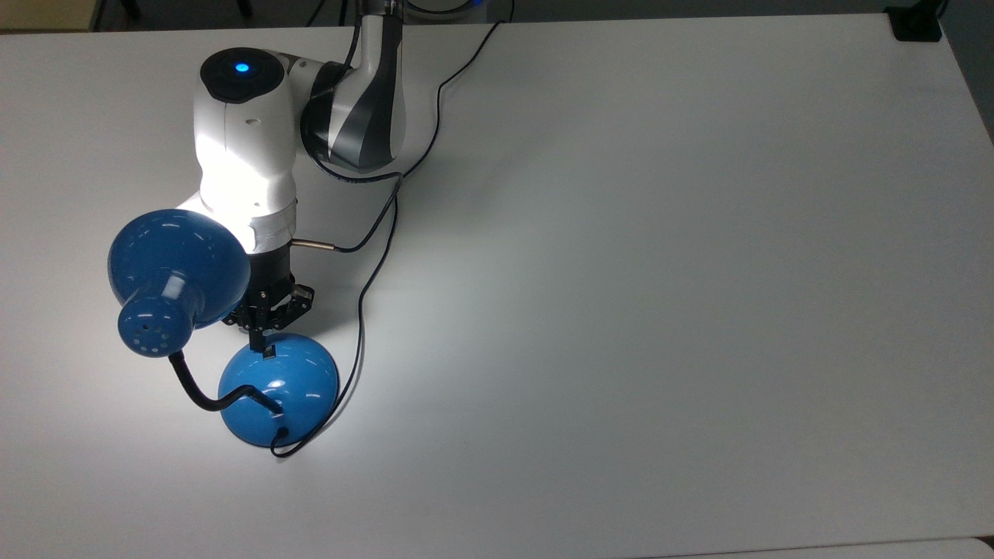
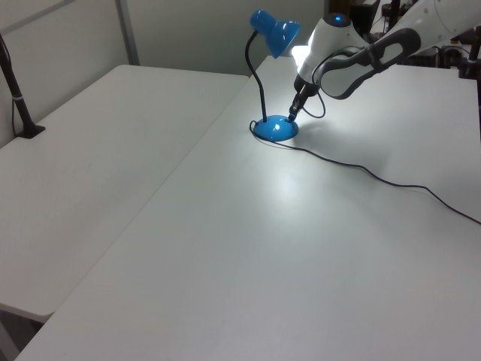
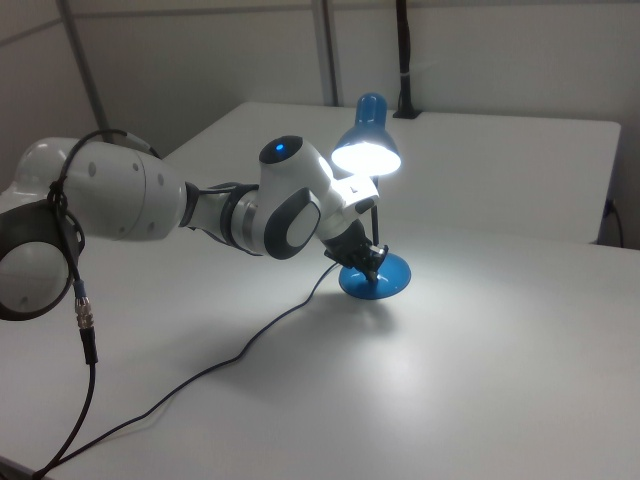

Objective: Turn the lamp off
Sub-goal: 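Press the black switch on the lamp base with the gripper fingertips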

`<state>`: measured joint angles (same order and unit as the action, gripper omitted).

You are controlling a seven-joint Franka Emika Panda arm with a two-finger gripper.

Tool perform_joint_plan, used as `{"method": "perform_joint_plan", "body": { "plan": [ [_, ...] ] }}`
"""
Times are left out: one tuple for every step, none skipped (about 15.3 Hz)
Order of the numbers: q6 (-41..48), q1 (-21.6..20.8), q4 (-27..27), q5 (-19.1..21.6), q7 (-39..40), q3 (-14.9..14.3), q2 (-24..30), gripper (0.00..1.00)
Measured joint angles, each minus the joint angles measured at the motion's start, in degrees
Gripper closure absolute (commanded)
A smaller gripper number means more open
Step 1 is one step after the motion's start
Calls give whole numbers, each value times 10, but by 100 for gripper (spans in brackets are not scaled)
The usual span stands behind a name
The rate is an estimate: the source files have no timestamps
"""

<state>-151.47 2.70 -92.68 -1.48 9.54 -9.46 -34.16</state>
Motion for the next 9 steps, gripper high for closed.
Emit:
{"method": "perform_joint_plan", "body": {
  "plan": [
    [0,0,2,0,0,0,0,100],
    [0,0,3,0,-2,1,0,100],
    [0,0,3,0,-6,3,0,100],
    [0,0,3,0,-9,5,0,100],
    [0,0,3,0,-11,7,0,100],
    [0,0,3,0,-11,9,0,100],
    [0,0,3,0,-11,11,0,100],
    [0,0,3,0,-12,12,0,100],
    [0,0,3,0,-12,13,0,100]
  ]
}}
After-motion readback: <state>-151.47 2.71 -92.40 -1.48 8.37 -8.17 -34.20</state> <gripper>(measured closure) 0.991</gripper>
